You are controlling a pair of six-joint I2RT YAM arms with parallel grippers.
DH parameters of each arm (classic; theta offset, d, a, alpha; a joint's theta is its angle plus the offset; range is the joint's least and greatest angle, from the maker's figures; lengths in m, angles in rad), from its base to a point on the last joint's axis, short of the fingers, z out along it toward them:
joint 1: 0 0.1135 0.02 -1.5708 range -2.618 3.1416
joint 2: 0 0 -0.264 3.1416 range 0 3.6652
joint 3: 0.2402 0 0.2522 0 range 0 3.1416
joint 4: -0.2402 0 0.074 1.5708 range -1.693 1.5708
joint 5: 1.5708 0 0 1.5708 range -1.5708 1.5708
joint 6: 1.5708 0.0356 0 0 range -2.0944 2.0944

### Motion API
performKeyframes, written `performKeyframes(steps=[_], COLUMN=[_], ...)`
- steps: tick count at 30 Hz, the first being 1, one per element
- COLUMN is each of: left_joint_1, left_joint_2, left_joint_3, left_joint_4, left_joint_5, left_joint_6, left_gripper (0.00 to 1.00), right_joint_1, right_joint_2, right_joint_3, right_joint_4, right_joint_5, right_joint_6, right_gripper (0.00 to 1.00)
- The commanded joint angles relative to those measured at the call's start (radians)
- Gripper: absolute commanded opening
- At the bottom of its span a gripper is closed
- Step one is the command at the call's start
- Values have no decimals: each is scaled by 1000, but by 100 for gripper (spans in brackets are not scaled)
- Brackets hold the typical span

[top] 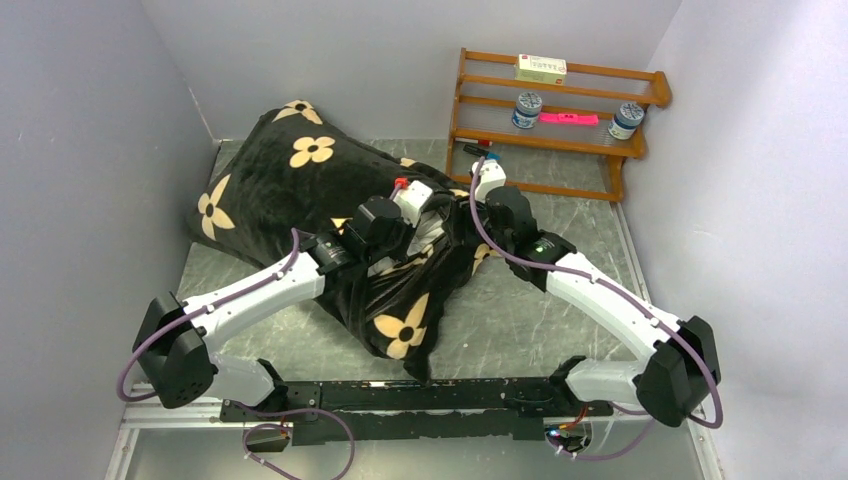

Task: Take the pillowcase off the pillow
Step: Remove the pillow from the pillowcase.

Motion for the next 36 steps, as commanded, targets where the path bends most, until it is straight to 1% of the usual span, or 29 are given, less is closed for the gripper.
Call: performKeyframes(steps=[1,5,9,13,15,19,23,26,28,30,33,36], left_joint_1=[25,24,25,24,25,26,26,32,38,47,64,83], left_joint_2=[-40,-37,-30,-35,-37,-34,-36,-29,-29,-33,-42,-44], left_joint_3=[-22,-21,-19,-20,-21,-13,-13,-7,-6,-5,-6,-4], left_joint_4=[-125,-125,-128,-127,-129,-151,-154,-167,-170,-169,-170,-175], left_joint_5=[-45,-45,-49,-58,-80,-149,-178,-202,-217,-221,-230,-240], left_joint_6=[51,58,57,54,52,45,40,33,25,21,10,-1], left_gripper=[5,5,5,5,5,5,5,5,5,5,5,5], right_joint_1=[6,13,21,22,24,23,21,21,14,3,-35,-67], right_joint_2=[53,93,123,157,165,166,150,133,117,102,74,41], right_joint_3=[90,143,200,240,246,225,176,145,127,108,77,31], right_joint_4=[-15,-40,-59,-90,-102,-131,-155,-177,-194,-211,-233,-224], right_joint_5=[98,98,80,131,171,258,298,325,352,379,413,445], right_joint_6=[-24,-10,1,10,19,9,6,4,0,-6,-13,-20], right_gripper=[60,63,69,69,67,55,38,23,16,12,1,0])
